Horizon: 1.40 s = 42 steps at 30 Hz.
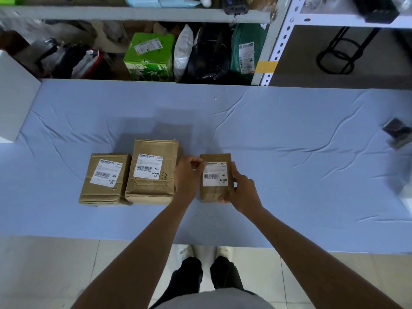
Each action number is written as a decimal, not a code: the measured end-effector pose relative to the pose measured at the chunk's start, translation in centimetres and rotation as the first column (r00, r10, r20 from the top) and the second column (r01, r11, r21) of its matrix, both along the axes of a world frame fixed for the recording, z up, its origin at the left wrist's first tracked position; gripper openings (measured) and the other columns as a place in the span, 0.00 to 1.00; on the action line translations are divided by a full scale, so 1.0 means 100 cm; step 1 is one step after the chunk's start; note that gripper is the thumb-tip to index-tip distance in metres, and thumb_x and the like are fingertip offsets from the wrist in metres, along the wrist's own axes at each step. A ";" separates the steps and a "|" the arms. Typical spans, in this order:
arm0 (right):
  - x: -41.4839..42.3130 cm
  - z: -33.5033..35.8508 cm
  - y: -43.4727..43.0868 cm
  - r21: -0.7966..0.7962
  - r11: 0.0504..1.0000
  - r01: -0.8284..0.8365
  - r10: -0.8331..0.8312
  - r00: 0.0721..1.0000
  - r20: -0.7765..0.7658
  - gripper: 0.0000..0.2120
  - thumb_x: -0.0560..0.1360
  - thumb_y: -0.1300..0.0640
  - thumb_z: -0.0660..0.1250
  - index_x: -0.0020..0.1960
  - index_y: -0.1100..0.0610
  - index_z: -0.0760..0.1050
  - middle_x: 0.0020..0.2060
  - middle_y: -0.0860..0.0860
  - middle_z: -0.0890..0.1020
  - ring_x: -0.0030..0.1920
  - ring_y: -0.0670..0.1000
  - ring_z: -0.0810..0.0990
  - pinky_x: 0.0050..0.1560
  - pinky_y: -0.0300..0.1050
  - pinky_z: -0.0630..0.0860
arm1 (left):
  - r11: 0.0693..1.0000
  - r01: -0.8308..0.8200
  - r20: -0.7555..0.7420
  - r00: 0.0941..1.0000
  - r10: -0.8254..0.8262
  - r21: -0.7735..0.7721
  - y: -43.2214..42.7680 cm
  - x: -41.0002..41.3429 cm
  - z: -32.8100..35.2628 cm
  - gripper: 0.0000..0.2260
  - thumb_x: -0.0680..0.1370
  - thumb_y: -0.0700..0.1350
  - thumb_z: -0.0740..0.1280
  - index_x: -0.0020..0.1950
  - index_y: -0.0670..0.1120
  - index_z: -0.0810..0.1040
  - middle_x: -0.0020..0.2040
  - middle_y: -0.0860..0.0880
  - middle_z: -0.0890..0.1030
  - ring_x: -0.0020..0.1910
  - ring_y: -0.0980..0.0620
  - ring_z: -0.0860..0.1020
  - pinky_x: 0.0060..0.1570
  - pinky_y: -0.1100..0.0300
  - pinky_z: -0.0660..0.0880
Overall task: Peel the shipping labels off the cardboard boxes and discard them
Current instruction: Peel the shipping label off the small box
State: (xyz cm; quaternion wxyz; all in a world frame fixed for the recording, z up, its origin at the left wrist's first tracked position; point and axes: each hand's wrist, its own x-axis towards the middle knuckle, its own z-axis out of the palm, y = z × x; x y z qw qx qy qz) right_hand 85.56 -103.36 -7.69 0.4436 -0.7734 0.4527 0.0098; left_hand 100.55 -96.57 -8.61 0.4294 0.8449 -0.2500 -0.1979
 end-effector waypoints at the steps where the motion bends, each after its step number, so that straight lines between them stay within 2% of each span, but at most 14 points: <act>1: 0.000 0.000 0.000 0.004 1.000 0.002 -0.002 1.000 -0.002 0.53 0.64 0.63 0.76 0.78 0.51 0.47 0.54 0.51 0.81 0.50 0.53 0.81 0.53 0.49 0.79 | 1.000 -0.007 0.001 1.000 0.007 0.021 -0.001 0.000 -0.002 0.05 0.74 0.46 0.71 0.45 0.45 0.81 0.43 0.50 0.82 0.41 0.55 0.79 0.39 0.72 0.71; 6: 0.000 -0.001 0.001 0.021 1.000 0.022 -0.023 0.999 0.025 0.51 0.66 0.64 0.74 0.78 0.49 0.47 0.53 0.51 0.82 0.46 0.54 0.82 0.51 0.52 0.80 | 0.992 0.042 0.080 0.995 -0.052 0.117 -0.004 -0.001 -0.002 0.07 0.77 0.48 0.66 0.45 0.45 0.78 0.45 0.47 0.79 0.42 0.51 0.79 0.46 0.53 0.78; 12: -0.002 0.003 0.002 0.019 1.000 -0.002 0.002 1.000 0.013 0.54 0.63 0.62 0.77 0.78 0.50 0.46 0.54 0.50 0.82 0.47 0.53 0.82 0.52 0.48 0.79 | 0.982 0.042 0.106 0.992 -0.062 0.184 -0.004 -0.004 0.003 0.10 0.79 0.48 0.63 0.45 0.43 0.77 0.47 0.47 0.76 0.41 0.50 0.75 0.44 0.57 0.70; 16: 0.000 0.006 0.001 0.001 1.000 -0.025 0.025 1.000 -0.013 0.54 0.64 0.62 0.77 0.78 0.53 0.45 0.56 0.52 0.81 0.51 0.53 0.81 0.53 0.47 0.78 | 0.987 0.006 -0.003 1.000 -0.006 0.163 -0.004 -0.003 -0.005 0.11 0.78 0.51 0.64 0.43 0.44 0.78 0.46 0.47 0.79 0.42 0.49 0.79 0.47 0.52 0.76; 19: 0.002 0.008 0.001 -0.006 0.999 -0.034 0.034 0.999 -0.032 0.54 0.64 0.62 0.77 0.78 0.54 0.44 0.57 0.53 0.81 0.53 0.54 0.80 0.55 0.49 0.78 | 0.995 -0.070 -0.159 0.984 0.080 0.069 0.000 -0.006 -0.003 0.09 0.76 0.51 0.65 0.47 0.46 0.78 0.48 0.48 0.81 0.46 0.50 0.80 0.51 0.47 0.77; 21: 0.002 0.008 0.001 -0.012 0.999 -0.036 0.035 0.999 -0.032 0.54 0.65 0.62 0.77 0.78 0.54 0.44 0.57 0.53 0.81 0.54 0.54 0.80 0.55 0.49 0.78 | 0.994 -0.082 -0.261 0.963 0.062 -0.068 0.007 -0.007 0.000 0.04 0.75 0.47 0.66 0.49 0.49 0.77 0.48 0.49 0.81 0.48 0.48 0.81 0.50 0.43 0.78; 22: 0.002 0.009 0.001 -0.017 0.999 -0.036 0.035 0.999 -0.030 0.54 0.65 0.62 0.77 0.78 0.54 0.44 0.57 0.53 0.81 0.54 0.54 0.80 0.54 0.48 0.78 | 0.988 -0.088 -0.318 0.947 0.044 -0.127 0.011 -0.007 0.001 0.07 0.75 0.41 0.66 0.52 0.48 0.76 0.49 0.49 0.81 0.49 0.46 0.81 0.50 0.42 0.79; 24: 0.001 0.009 0.001 -0.021 0.999 -0.033 0.032 0.999 -0.019 0.54 0.65 0.62 0.77 0.78 0.54 0.44 0.57 0.52 0.81 0.53 0.53 0.81 0.54 0.47 0.79 | 0.977 -0.101 -0.383 0.923 0.022 -0.189 0.018 -0.004 0.001 0.16 0.73 0.30 0.63 0.56 0.45 0.73 0.52 0.46 0.80 0.53 0.45 0.80 0.51 0.42 0.79; 28: 0.001 0.011 0.002 -0.029 0.999 -0.042 0.041 0.999 -0.010 0.50 0.68 0.63 0.75 0.78 0.54 0.45 0.56 0.53 0.81 0.50 0.54 0.81 0.53 0.48 0.79 | 0.973 -0.103 -0.409 0.912 0.011 -0.205 0.020 -0.002 0.011 0.17 0.70 0.28 0.65 0.54 0.44 0.75 0.53 0.42 0.80 0.55 0.42 0.79 0.52 0.44 0.78; 32: 0.001 0.011 0.003 -0.045 0.998 -0.040 0.040 0.999 -0.020 0.47 0.70 0.63 0.72 0.78 0.54 0.45 0.56 0.53 0.81 0.48 0.54 0.82 0.51 0.47 0.79 | 0.981 0.007 -0.375 0.924 -0.080 -0.191 0.027 -0.006 0.008 0.13 0.70 0.39 0.73 0.51 0.53 0.78 0.53 0.47 0.82 0.55 0.47 0.80 0.53 0.47 0.79; 35: 0.000 0.009 0.003 -0.059 0.998 -0.039 0.038 0.999 -0.012 0.45 0.71 0.63 0.71 0.78 0.54 0.46 0.55 0.53 0.82 0.47 0.54 0.82 0.49 0.49 0.80 | 0.971 0.066 -0.402 0.902 -0.157 -0.231 0.035 -0.013 0.002 0.21 0.64 0.51 0.75 0.56 0.54 0.77 0.56 0.48 0.82 0.57 0.49 0.80 0.53 0.51 0.79; 37: 0.000 0.008 0.003 -0.056 0.998 -0.036 0.036 0.999 -0.012 0.46 0.70 0.63 0.71 0.78 0.54 0.46 0.55 0.53 0.82 0.47 0.54 0.82 0.49 0.49 0.80 | 0.963 0.076 -0.393 0.903 -0.176 -0.257 0.036 -0.014 0.000 0.25 0.64 0.53 0.75 0.59 0.51 0.76 0.57 0.47 0.81 0.58 0.50 0.79 0.53 0.54 0.79; 39: 0.000 0.008 0.002 -0.048 0.998 -0.039 0.038 0.999 -0.010 0.47 0.69 0.63 0.72 0.78 0.54 0.46 0.55 0.54 0.81 0.49 0.54 0.81 0.50 0.49 0.80 | 0.959 0.085 -0.395 0.899 -0.191 -0.269 0.036 -0.013 0.001 0.23 0.66 0.48 0.76 0.60 0.49 0.76 0.57 0.46 0.81 0.58 0.49 0.79 0.53 0.54 0.80; 42: 0.003 0.010 0.000 -0.034 0.998 -0.059 0.058 0.998 -0.031 0.47 0.70 0.63 0.71 0.78 0.54 0.44 0.56 0.54 0.80 0.52 0.55 0.80 0.52 0.49 0.80 | 0.965 0.072 -0.446 0.876 -0.183 -0.254 0.036 -0.009 0.001 0.17 0.71 0.38 0.73 0.58 0.48 0.77 0.57 0.46 0.81 0.58 0.47 0.79 0.55 0.47 0.79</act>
